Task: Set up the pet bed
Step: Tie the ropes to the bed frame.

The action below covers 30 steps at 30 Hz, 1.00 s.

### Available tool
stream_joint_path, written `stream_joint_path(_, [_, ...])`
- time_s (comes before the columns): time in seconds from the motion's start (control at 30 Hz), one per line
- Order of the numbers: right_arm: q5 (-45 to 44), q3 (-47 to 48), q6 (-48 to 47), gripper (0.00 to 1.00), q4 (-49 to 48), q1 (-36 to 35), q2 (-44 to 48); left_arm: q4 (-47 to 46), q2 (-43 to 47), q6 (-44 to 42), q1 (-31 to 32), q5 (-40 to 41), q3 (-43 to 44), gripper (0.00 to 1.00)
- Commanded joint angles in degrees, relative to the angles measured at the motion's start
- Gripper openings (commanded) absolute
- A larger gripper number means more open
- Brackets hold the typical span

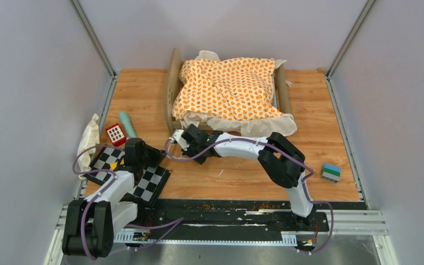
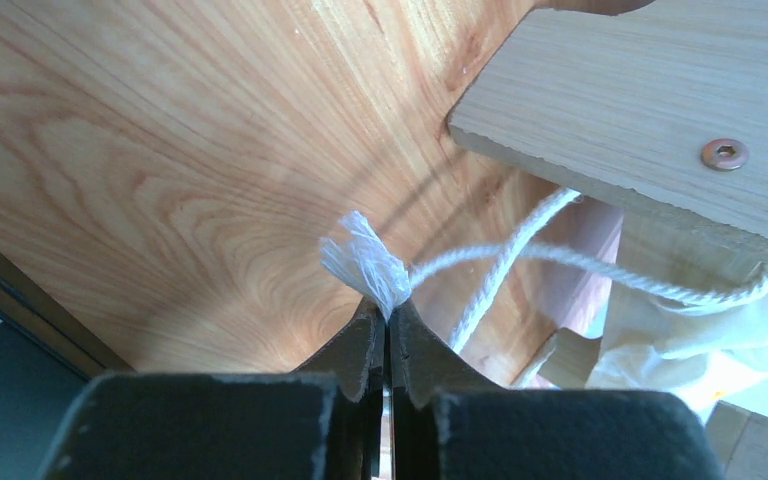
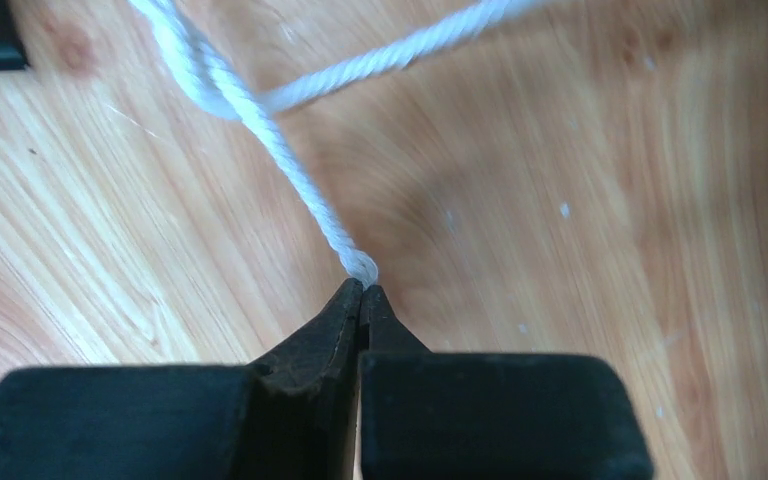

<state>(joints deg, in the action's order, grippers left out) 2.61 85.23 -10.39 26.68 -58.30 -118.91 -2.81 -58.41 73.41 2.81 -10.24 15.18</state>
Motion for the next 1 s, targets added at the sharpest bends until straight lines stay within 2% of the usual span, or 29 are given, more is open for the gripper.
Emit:
stream_joint_path(0.0, [-7.73,-3.31,6.13,0.0,-2.71,0.94,6.61,-0.25,-0.21,-4.12,-0.53,1.64,2.43,0.0])
stream_joint_path(0.4, [-10.97,-10.33,11.6,0.0,-4.16,5.54,16.31,3.97,-2.56,-6.2,-2.09,12.95,5.56,0.0])
stream_joint_path(0.57, [-4.32,-7.98,10.63,0.0,-5.8,5.55,22.2,3.08,-4.83,-6.17,-2.63,16.41,5.66,0.0])
stream_joint_path(0.67, [2.87,-6.69,11.09,0.0,-8.79,5.54,24.7,-0.02,-7.78,-6.47,-2.63,16.43,5.68,0.0])
stream_joint_path(0.73, [4.45,-5.6,11.92,0.0,-10.56,5.56,25.54,-0.94,-9.96,-7.08,-2.63,15.95,6.1,0.0])
stream_joint_path(0.87, [4.97,-3.21,12.88,0.0,-13.83,5.5,25.69,-3.28,-14.51,-8.64,-2.63,14.81,6.91,0.0])
stream_joint_path(0.97, [2.16,-2.12,13.03,0.0,-16.61,5.61,25.41,-4.56,-17.56,-9.48,-2.63,13.68,7.63,0.0])
